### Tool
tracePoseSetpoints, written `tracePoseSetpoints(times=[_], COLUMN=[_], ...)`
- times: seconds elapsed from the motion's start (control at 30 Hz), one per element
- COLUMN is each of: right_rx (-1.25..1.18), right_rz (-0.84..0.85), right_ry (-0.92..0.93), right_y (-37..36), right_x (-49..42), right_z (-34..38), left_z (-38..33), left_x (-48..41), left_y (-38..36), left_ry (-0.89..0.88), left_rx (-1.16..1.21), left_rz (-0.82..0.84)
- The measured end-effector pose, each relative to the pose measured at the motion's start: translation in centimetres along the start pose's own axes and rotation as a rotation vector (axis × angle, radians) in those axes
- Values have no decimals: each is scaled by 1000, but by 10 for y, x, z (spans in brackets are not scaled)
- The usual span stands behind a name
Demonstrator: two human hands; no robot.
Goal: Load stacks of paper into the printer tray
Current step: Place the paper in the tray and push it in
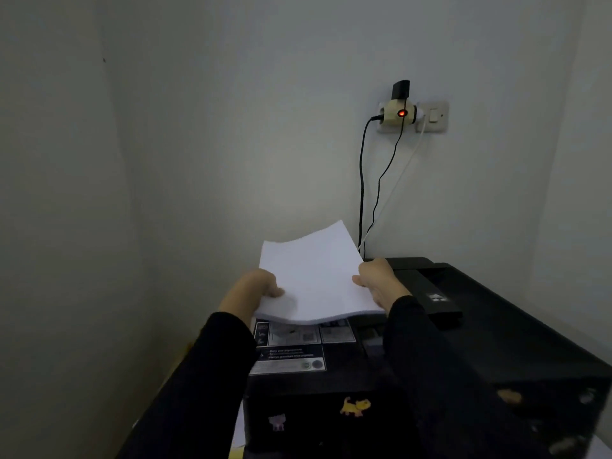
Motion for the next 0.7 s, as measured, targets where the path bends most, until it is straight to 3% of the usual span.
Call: tracePoseSetpoints(times=[0.1, 0.13, 0.17, 0.27, 0.4, 0.7], right_rx=[-11, -50, -59, -59, -96, -2], right_rz=[12, 10, 0, -14, -48, 24], right_ry=[36, 58, 86, 189, 308, 359], right_y=[10, 13, 13, 9, 3, -11], right_x=[-3, -1, -2, 11, 21, 35], right_z=[0, 2, 3, 10, 20, -10], left_z=[-2, -4, -4, -19, -18, 11], left_x=[-7, -1, 1, 8, 1, 22], left_y=[7, 7, 7, 10, 7, -31], left_ry=[55, 45, 36, -150, -277, -452], left_rx=[358, 370, 395, 385, 462, 540], left_rz=[187, 217, 201, -71, -313, -333])
Point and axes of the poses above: each hand's wrist, its own x-axis away from the middle knuckle, its own y-axis out of the back of the hand, z = x × y, the point moved 4 cm from there along -x, towards the middle knuckle, and after that the axes turned 3 degrees about x, right-handed, at the moved point
